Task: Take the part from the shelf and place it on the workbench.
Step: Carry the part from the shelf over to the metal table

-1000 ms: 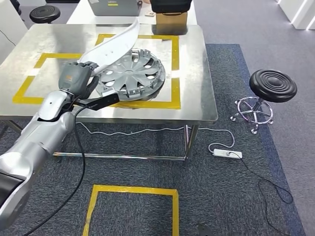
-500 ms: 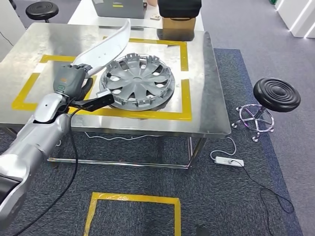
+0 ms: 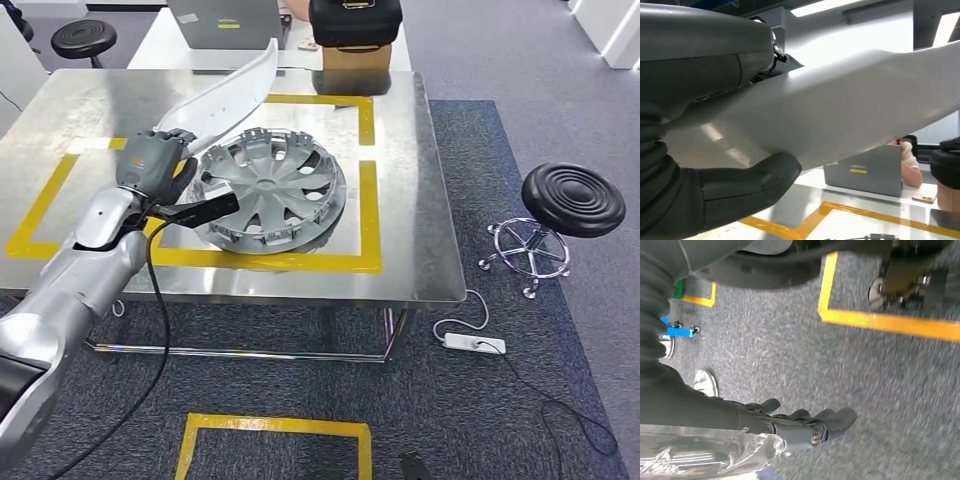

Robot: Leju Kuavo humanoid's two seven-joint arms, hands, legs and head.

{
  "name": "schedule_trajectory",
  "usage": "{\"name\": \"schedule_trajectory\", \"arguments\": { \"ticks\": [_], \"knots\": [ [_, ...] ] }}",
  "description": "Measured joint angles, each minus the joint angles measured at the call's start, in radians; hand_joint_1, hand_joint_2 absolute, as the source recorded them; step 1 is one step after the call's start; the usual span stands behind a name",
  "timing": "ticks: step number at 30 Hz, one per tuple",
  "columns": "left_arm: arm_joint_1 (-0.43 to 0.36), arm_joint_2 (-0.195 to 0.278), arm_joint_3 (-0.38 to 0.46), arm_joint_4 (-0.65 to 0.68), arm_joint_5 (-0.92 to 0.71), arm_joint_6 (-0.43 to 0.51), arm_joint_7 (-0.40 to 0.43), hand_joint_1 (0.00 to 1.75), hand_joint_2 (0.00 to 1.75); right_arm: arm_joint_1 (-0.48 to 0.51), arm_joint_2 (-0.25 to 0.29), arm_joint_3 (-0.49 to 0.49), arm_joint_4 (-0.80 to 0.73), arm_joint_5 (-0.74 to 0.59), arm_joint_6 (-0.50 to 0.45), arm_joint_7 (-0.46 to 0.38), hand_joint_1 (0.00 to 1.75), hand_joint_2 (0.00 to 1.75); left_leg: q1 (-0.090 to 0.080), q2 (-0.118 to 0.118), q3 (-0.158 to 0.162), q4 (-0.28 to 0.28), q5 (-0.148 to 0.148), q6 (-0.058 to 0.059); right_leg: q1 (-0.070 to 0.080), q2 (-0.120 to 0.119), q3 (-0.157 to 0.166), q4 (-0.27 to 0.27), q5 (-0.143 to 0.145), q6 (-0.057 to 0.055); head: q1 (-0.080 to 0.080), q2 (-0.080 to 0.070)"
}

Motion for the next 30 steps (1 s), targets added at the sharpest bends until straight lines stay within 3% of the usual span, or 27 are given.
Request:
{"name": "schedule_trajectory", "arguments": {
  "ticks": [2, 3, 4, 6, 8, 10, 13, 16, 23, 30],
  "knots": [
    [0.010, 0.004, 0.000, 0.000, -0.002, 0.004, 0.002, 1.75, 1.75, 0.001, 0.001, 0.000, 0.000, 0.008, 0.002, 0.006, 0.00, 1.75, 0.001, 0.000, -0.071, 0.076, -0.030, -0.006, -0.001, 0.003, 0.014, 0.000, -0.013, -0.001, 0.000, 0.000],
    [0.016, 0.008, 0.000, 0.000, -0.004, 0.007, 0.002, 1.75, 1.75, 0.001, 0.001, 0.001, 0.000, 0.013, 0.002, 0.010, 0.00, 1.75, 0.003, 0.000, -0.086, 0.070, -0.016, -0.007, -0.002, 0.006, 0.022, 0.001, -0.020, 0.001, 0.000, 0.000],
    [0.020, 0.013, 0.000, 0.000, -0.006, 0.010, 0.003, 1.75, 1.75, 0.001, 0.001, 0.001, 0.000, 0.019, 0.003, 0.014, 0.00, 1.75, 0.004, 0.001, -0.084, 0.032, 0.023, -0.009, -0.003, 0.008, 0.032, 0.001, -0.028, 0.004, 0.000, 0.000],
    [0.023, 0.024, 0.000, 0.000, -0.008, 0.015, 0.003, 1.75, 1.75, 0.000, 0.003, 0.002, 0.000, 0.024, 0.003, 0.019, 0.00, 1.75, 0.009, 0.003, -0.056, -0.093, 0.129, -0.013, -0.003, 0.012, 0.047, 0.006, -0.046, 0.013, 0.000, 0.000],
    [0.024, 0.032, 0.000, -0.001, -0.012, 0.017, 0.001, 1.75, 1.75, 0.001, 0.003, 0.002, 0.000, 0.026, 0.004, 0.021, 0.00, 1.75, 0.010, 0.005, -0.037, -0.177, 0.180, -0.005, 0.000, 0.013, 0.049, 0.013, -0.061, 0.024, 0.000, 0.000],
    [0.028, 0.037, -0.001, -0.002, -0.020, 0.013, 0.000, 1.75, 1.75, 0.001, 0.003, 0.002, 0.000, 0.027, 0.004, 0.022, 0.00, 1.75, 0.010, 0.004, -0.035, -0.192, 0.182, 0.008, 0.002, 0.012, 0.045, 0.015, -0.068, 0.025, 0.001, 0.000],
    [0.029, 0.044, -0.002, -0.002, -0.035, -0.003, 0.005, 1.75, 1.75, 0.001, 0.003, 0.002, 0.000, 0.029, 0.005, 0.023, 0.00, 1.75, 0.009, -0.001, -0.036, -0.194, 0.187, 0.011, 0.004, 0.009, 0.050, 0.010, -0.069, 0.009, 0.001, 0.000],
    [0.021, 0.053, -0.005, 0.002, -0.054, -0.029, 0.025, 1.75, 1.75, -0.001, 0.004, 0.004, 0.000, 0.033, 0.006, 0.023, 0.00, 1.75, 0.009, -0.003, -0.036, -0.194, 0.183, 0.018, 0.004, 0.007, 0.056, 0.001, -0.069, 0.009, 0.002, 0.000],
    [-0.033, 0.104, -0.016, 0.059, -0.082, -0.042, 0.061, 1.75, 1.75, -0.005, 0.006, 0.005, 0.000, 0.039, 0.007, 0.027, 0.00, 1.75, 0.006, -0.003, -0.036, -0.194, 0.181, 0.023, 0.000, 0.007, 0.058, -0.005, -0.069, 0.037, 0.000, 0.000],
    [-0.060, 0.145, -0.018, 0.099, -0.093, -0.036, 0.116, 1.75, 1.75, -0.007, 0.006, 0.006, 0.000, 0.045, 0.010, 0.029, 0.00, 1.75, 0.009, -0.003, -0.035, -0.195, 0.186, 0.020, 0.004, 0.006, 0.056, -0.001, -0.069, 0.039, 0.001, 0.000]
  ]
}}
